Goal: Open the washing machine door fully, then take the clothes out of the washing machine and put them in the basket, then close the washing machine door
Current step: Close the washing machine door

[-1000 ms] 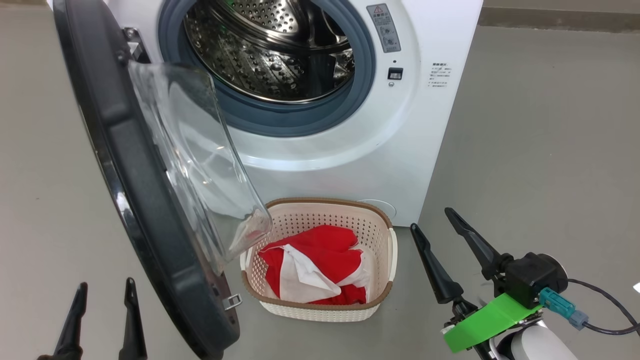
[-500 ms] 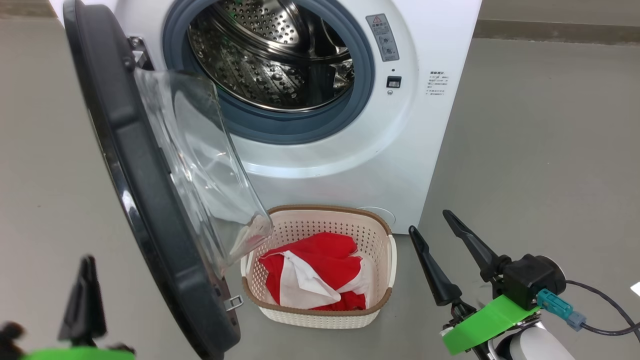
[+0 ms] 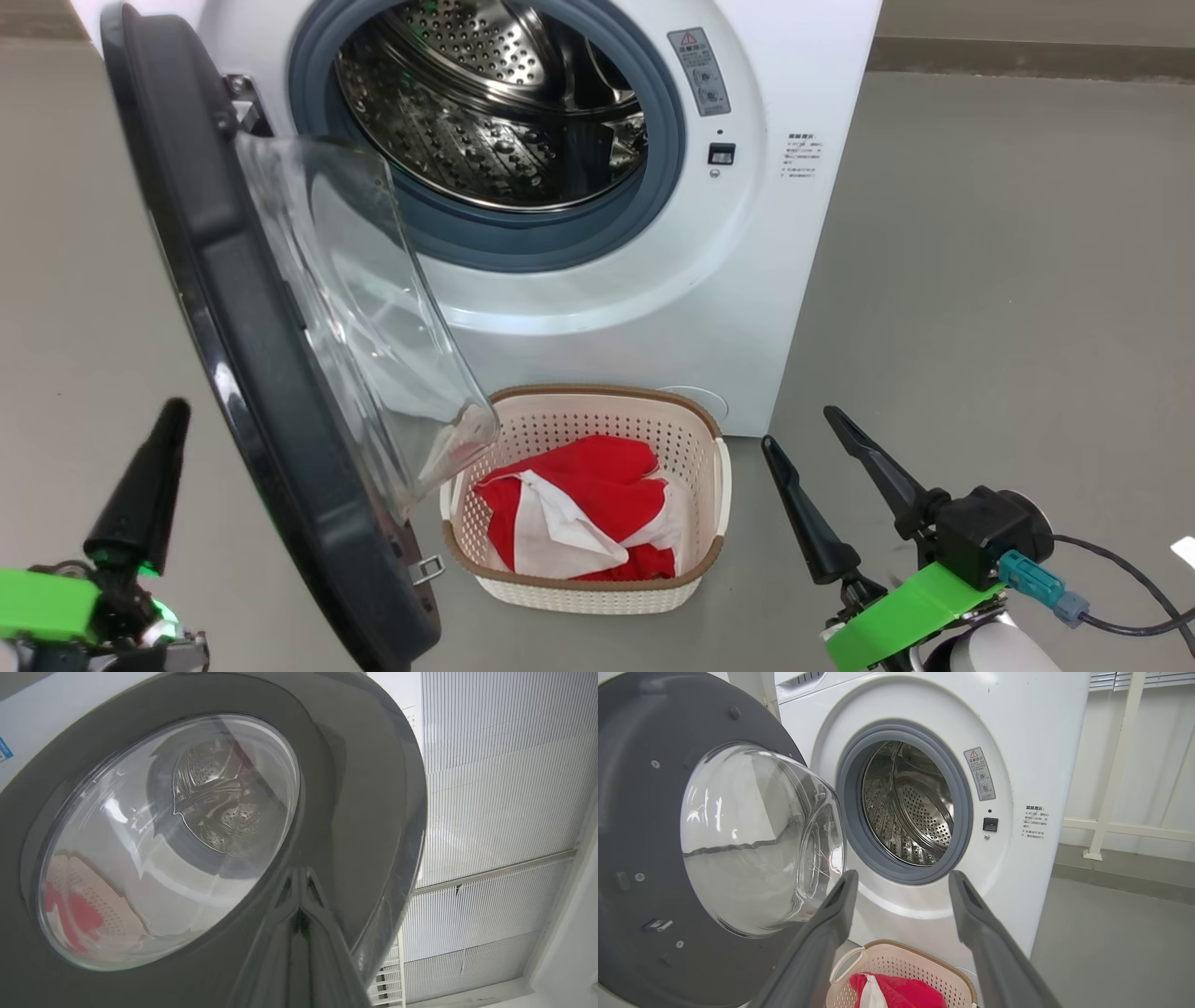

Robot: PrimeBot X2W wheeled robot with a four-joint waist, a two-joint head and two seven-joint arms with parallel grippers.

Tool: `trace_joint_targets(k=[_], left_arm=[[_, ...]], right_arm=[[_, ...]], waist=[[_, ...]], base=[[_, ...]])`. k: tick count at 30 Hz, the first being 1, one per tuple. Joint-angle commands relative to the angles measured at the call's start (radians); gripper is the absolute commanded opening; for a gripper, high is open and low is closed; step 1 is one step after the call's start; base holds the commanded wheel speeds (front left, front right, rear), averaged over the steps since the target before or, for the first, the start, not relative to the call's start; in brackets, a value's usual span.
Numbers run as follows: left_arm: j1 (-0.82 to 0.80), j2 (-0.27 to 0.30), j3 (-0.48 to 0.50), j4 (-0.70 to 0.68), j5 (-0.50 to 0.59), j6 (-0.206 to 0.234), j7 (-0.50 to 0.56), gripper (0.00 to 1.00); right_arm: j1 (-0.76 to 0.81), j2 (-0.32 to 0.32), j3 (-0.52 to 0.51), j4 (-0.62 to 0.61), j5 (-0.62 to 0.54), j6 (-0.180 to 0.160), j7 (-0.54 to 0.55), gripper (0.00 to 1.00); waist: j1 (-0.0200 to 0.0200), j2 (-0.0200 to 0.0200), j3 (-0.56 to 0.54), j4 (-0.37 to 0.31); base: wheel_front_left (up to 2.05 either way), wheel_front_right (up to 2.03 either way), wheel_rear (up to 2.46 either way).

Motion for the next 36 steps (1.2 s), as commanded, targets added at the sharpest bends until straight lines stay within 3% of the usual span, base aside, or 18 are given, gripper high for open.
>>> trace_joint_targets(k=[1,2,4,12,19,28,36], left_arm=[[-0.036,0.016,0.033,-0.035,-0.007,0.005,0.009,0.0],[-0.029,0.016,0.033,-0.077,-0.049,0.044,0.042,0.0],[-0.021,0.016,0.03,-0.109,-0.07,0.068,0.063,0.0],[-0.002,0.016,-0.006,-0.165,-0.146,0.094,0.084,0.0],[-0.01,0.016,-0.05,-0.17,-0.209,0.083,0.062,0.0],[-0.057,0.016,-0.102,-0.133,-0.258,0.027,-0.025,0.0],[-0.124,0.016,-0.163,-0.082,-0.238,-0.008,-0.097,0.0]], right_arm=[[-0.013,-0.001,0.023,-0.023,-0.015,0.006,-0.006,1.0],[-0.015,-0.001,0.025,-0.024,-0.016,0.006,-0.006,1.0],[-0.017,-0.001,0.025,-0.024,-0.016,0.006,-0.006,1.0],[-0.037,0.0,0.032,-0.028,-0.022,0.006,-0.006,1.0],[-0.05,-0.006,0.033,-0.029,-0.027,0.006,-0.006,1.0],[-0.068,-0.012,0.033,-0.029,-0.028,0.006,-0.006,1.0],[-0.086,-0.012,0.034,-0.03,-0.029,0.006,-0.006,1.0]], waist=[[0.0,0.0,0.002,-0.002],[0.0,0.0,0.007,-0.005],[0.0,0.0,0.013,-0.008],[0.0,0.0,0.038,-0.035],[0.0,0.0,0.063,-0.079],[0.0,0.0,0.094,-0.136],[0.0,0.0,0.124,-0.193]], base=[[0.0,0.0,0.0],[0.0,0.0,0.0],[0.0,0.0,0.0],[0.0,0.0,0.0],[0.0,0.0,0.0],[0.0,0.0,0.0],[0.0,0.0,0.0]])
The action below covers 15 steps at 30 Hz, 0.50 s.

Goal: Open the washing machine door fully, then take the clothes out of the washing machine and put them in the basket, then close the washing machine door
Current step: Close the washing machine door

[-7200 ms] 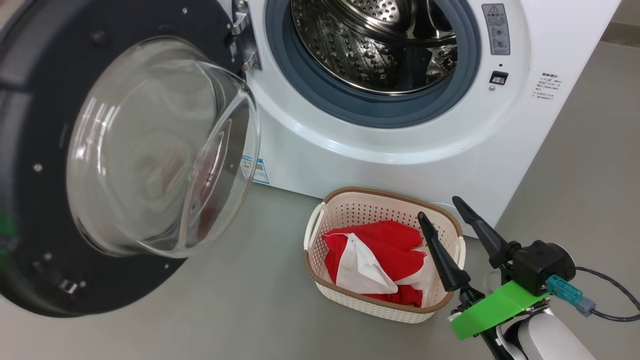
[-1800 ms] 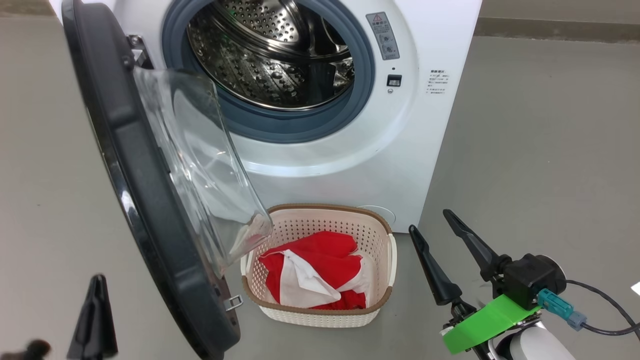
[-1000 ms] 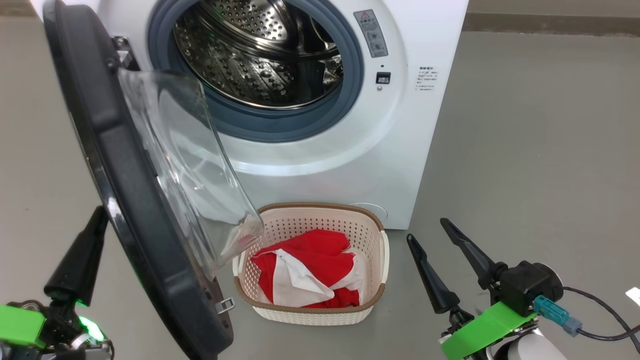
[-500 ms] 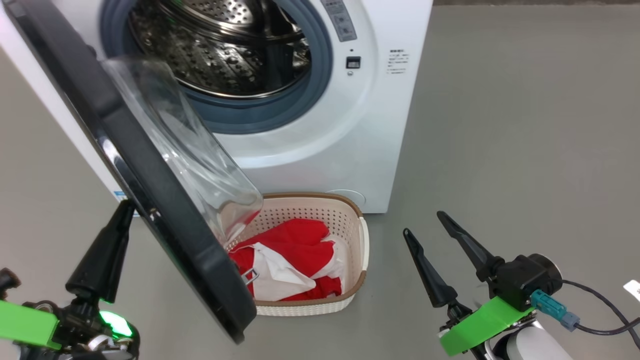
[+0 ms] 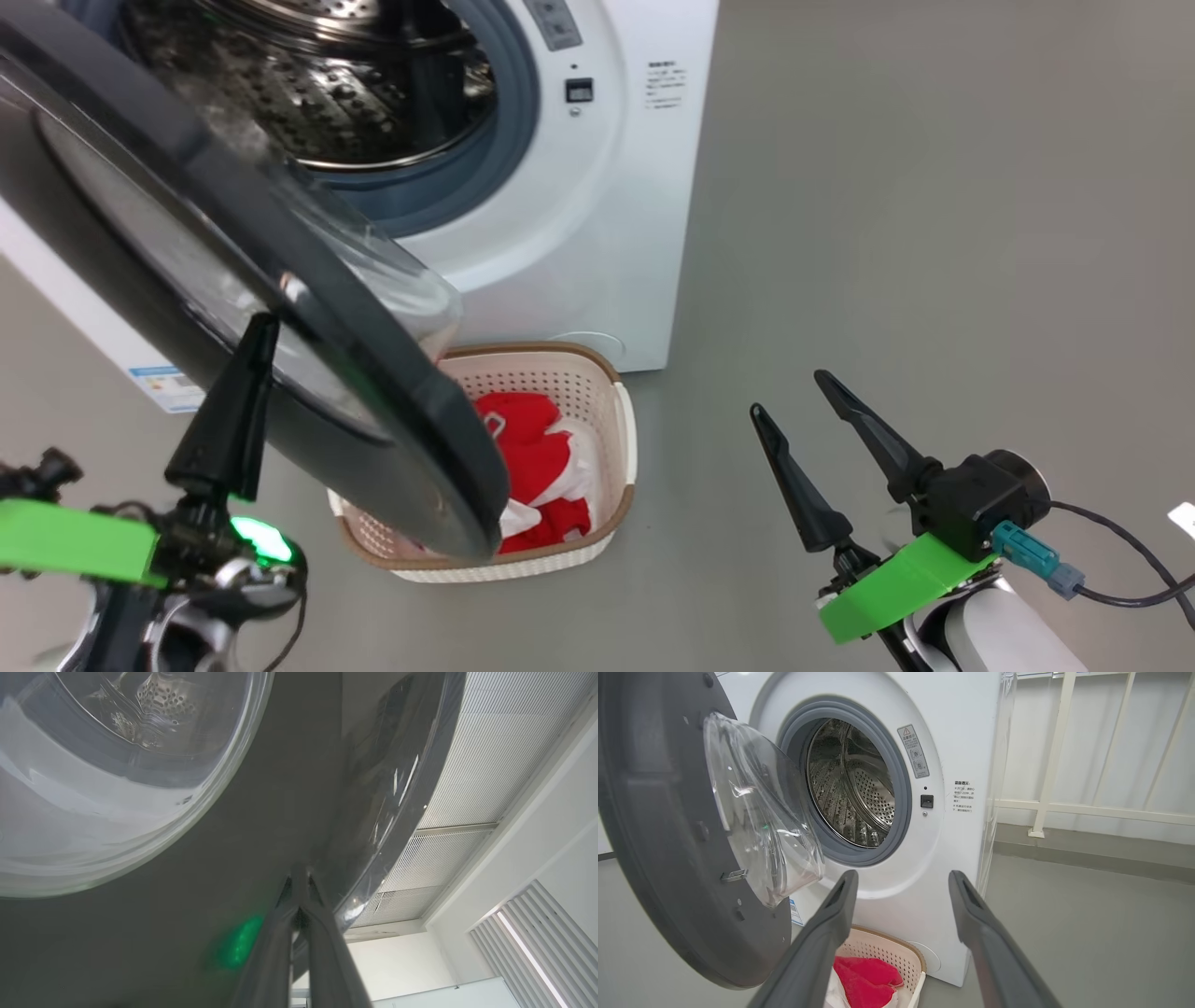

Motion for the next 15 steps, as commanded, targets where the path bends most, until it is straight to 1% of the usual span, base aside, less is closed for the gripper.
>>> trace_joint_targets(k=[1,3,5,7,13,14,15], left_arm=[[-0.057,0.014,0.008,-0.008,0.009,-0.012,-0.014,0.0],[-0.079,0.014,-0.003,0.008,0.019,-0.012,-0.037,0.0],[-0.112,0.014,-0.015,0.037,0.041,0.004,-0.075,0.0],[-0.135,0.014,-0.017,0.053,0.056,0.011,-0.098,0.0],[-0.194,0.015,0.003,0.082,0.086,0.01,-0.146,0.0],[-0.218,0.017,0.012,0.097,0.097,0.015,-0.165,0.0],[-0.218,0.017,0.012,0.097,0.097,0.015,-0.165,0.0]], right_arm=[[-0.03,-0.003,0.018,-0.026,-0.004,0.006,-0.006,1.0],[-0.035,0.0,0.02,-0.026,-0.004,0.006,-0.006,1.0],[-0.043,0.006,0.025,-0.029,-0.003,0.006,-0.006,1.0],[-0.047,0.011,0.027,-0.032,-0.003,0.006,-0.006,1.0],[-0.056,0.019,0.024,-0.039,-0.003,0.006,-0.006,1.0],[-0.058,0.02,0.023,-0.04,-0.004,0.006,-0.006,1.0],[-0.058,0.02,0.023,-0.04,-0.004,0.006,-0.006,1.0]], waist=[[0.0,0.0,0.022,-0.031],[0.0,0.0,0.033,-0.047],[0.0,0.0,0.048,-0.074],[0.0,0.0,0.058,-0.093],[0.0,0.0,0.086,-0.136],[0.0,0.0,0.097,-0.149],[0.0,0.0,0.097,-0.149]], base=[[0.0,0.0,0.0],[0.0,0.0,0.0],[0.0,0.0,0.0],[0.0,0.0,0.0],[0.0,0.0,0.0],[0.0,0.0,0.0],[0.0,0.0,0.0]])
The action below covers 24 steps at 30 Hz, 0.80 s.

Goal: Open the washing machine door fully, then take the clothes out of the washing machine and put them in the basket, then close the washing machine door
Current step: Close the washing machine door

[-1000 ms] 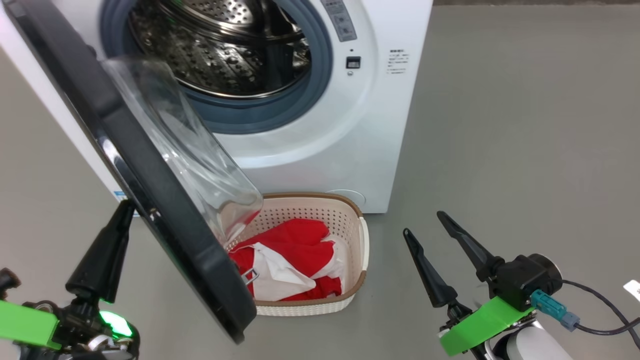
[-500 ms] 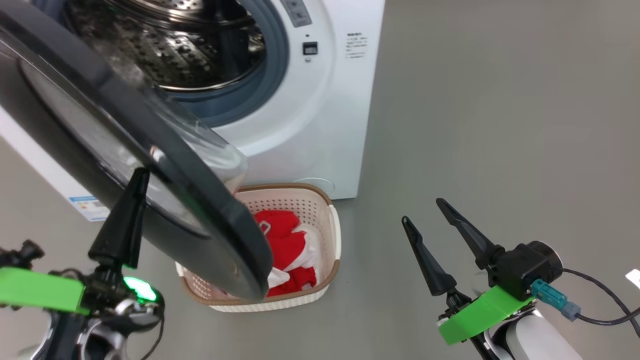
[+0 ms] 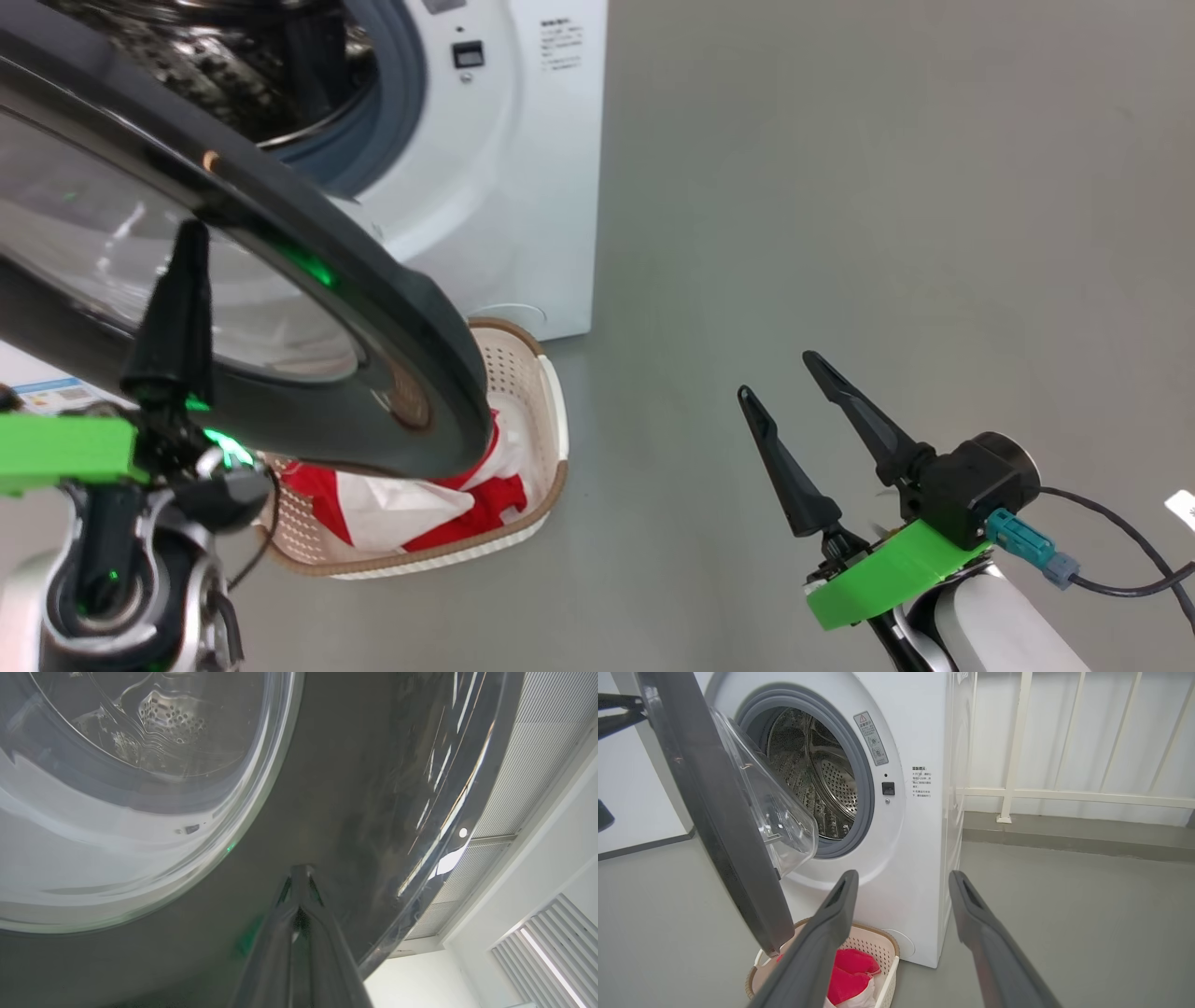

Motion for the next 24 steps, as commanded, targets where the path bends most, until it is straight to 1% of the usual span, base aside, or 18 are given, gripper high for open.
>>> trace_joint_targets(k=[1,5,10,14,24], left_arm=[[-0.044,0.018,0.03,-0.018,0.015,0.006,-0.006,0.0],[-0.096,0.018,0.043,0.003,0.029,0.016,-0.045,0.0],[-0.172,0.017,0.028,0.055,0.048,0.013,-0.079,0.0],[-0.245,0.017,0.015,0.111,0.055,0.001,-0.099,0.0],[-0.409,0.022,-0.008,0.258,0.072,-0.048,-0.114,0.0]], right_arm=[[-0.028,0.005,0.014,-0.027,-0.004,0.006,-0.006,1.0],[-0.033,0.009,0.005,-0.033,-0.004,0.006,-0.006,1.0],[-0.036,0.012,0.002,-0.036,-0.008,0.006,-0.006,1.0],[-0.052,0.014,-0.007,-0.042,-0.007,0.006,-0.006,1.0],[-0.072,0.014,0.005,-0.043,-0.01,0.006,-0.006,1.0]], waist=[[0.0,-0.0001,0.029,-0.03],[0.0,-0.0001,0.053,-0.046],[0.0,-0.0001,0.077,-0.045],[0.0,-0.0001,0.097,-0.041],[0.0,-0.0001,0.134,-0.053]], base=[[0.0,0.0,0.0],[0.0,0.0,0.0],[0.0,0.0,0.0],[0.0,0.0,0.0],[0.0,0.0,0.0]])
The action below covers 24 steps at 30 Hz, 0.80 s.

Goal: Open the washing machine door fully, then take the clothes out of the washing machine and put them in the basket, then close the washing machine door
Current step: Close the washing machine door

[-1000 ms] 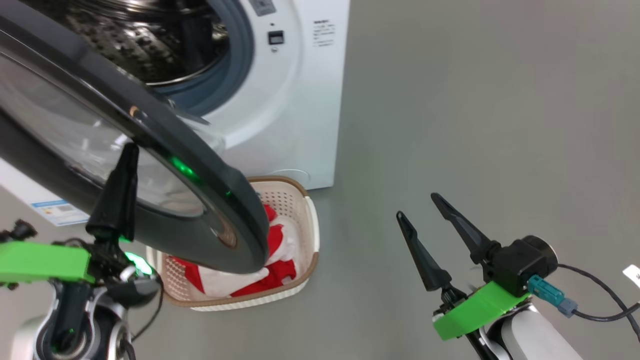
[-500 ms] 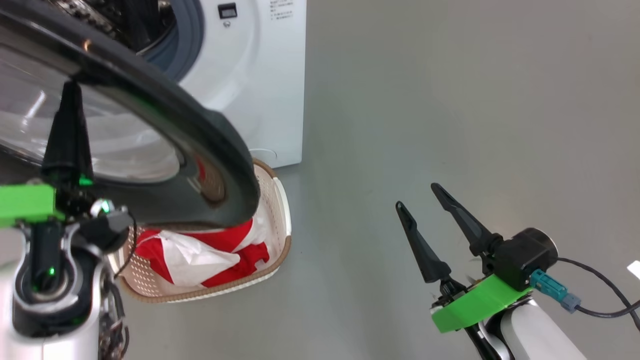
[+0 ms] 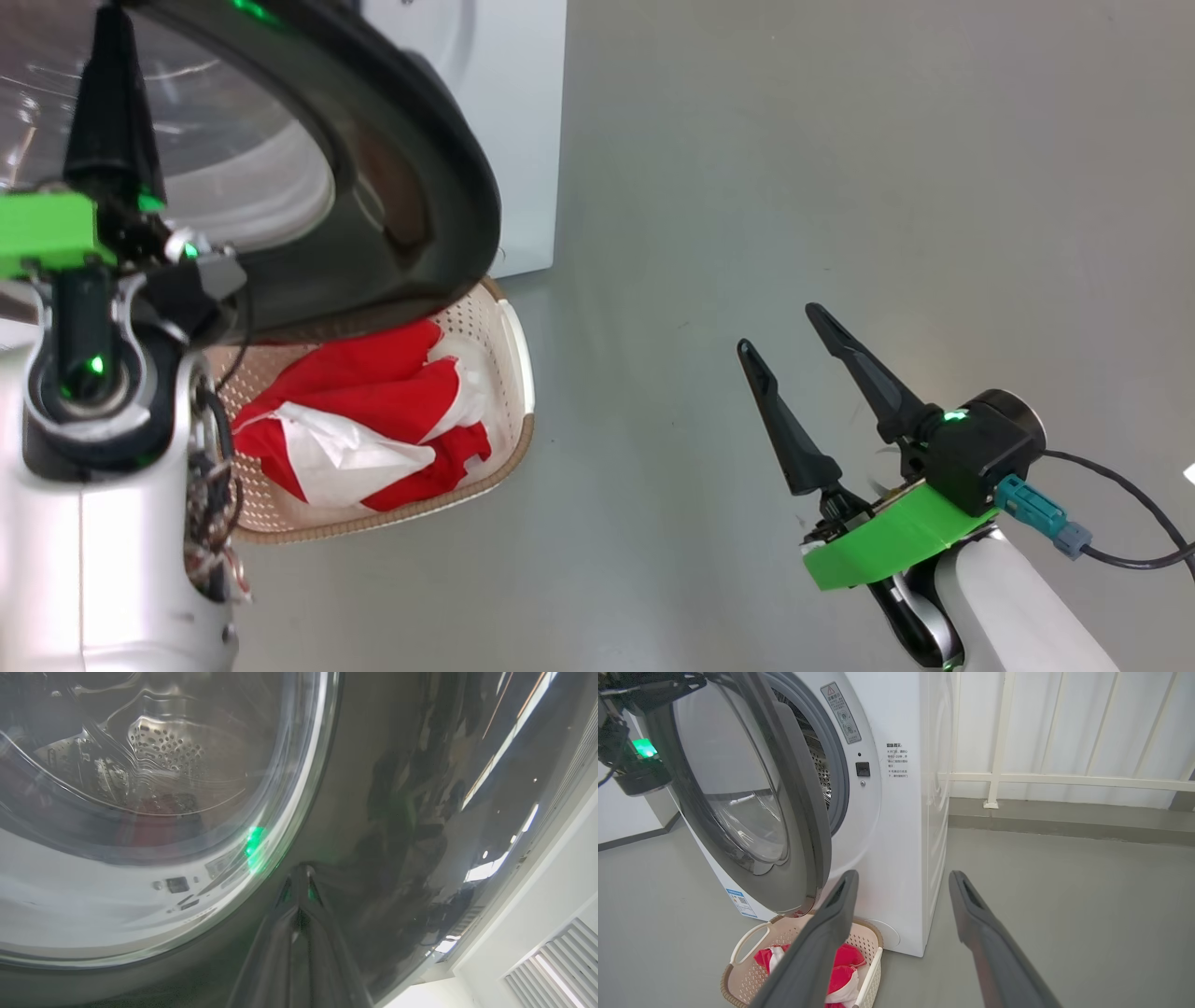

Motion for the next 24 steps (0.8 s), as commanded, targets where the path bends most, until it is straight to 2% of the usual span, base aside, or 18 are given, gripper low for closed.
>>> trace_joint_targets(k=[1,6,12,17,20,22,24], left_arm=[[-0.048,0.025,0.011,-0.012,0.018,-0.017,-0.001,0.0],[-0.122,0.029,0.012,0.061,0.011,-0.033,0.007,0.0],[-0.192,0.039,0.017,0.154,-0.004,-0.073,0.028,0.0],[-0.2,0.041,0.014,0.195,-0.009,-0.105,0.042,0.0],[-0.176,0.042,0.004,0.203,-0.019,-0.142,0.07,0.0],[-0.147,0.05,-0.008,0.201,-0.005,-0.169,0.079,1.0],[-0.11,0.061,-0.017,0.196,0.013,-0.188,0.081,1.0]], right_arm=[[-0.015,0.002,0.023,-0.025,-0.004,0.006,-0.006,1.0],[-0.017,0.005,0.014,-0.024,-0.001,0.006,-0.006,1.0],[-0.027,0.009,0.017,-0.02,0.0,0.006,-0.006,1.0],[-0.031,0.01,0.018,-0.015,0.0,0.006,-0.006,1.0],[-0.026,0.009,0.015,-0.012,-0.002,0.006,-0.006,1.0],[-0.022,0.007,0.01,-0.012,-0.003,0.006,-0.006,1.0],[-0.018,0.008,-0.001,-0.012,0.0,0.006,-0.006,1.0]], waist=[[0.0,0.0,0.008,-0.006],[0.0,0.0,0.028,-0.006],[0.0,0.0,0.039,-0.005],[0.0,0.0,0.029,0.001],[0.0,0.0,0.012,0.009],[0.0,0.0,-0.003,0.015],[0.0,0.0,-0.02,0.02]], base=[[0.0,0.0,0.0],[0.0,0.0,0.0],[0.0,0.0,0.0],[0.0,0.0,0.0],[0.0,0.0,0.0],[0.0,0.0,0.0],[0.0,0.0,0.0]])
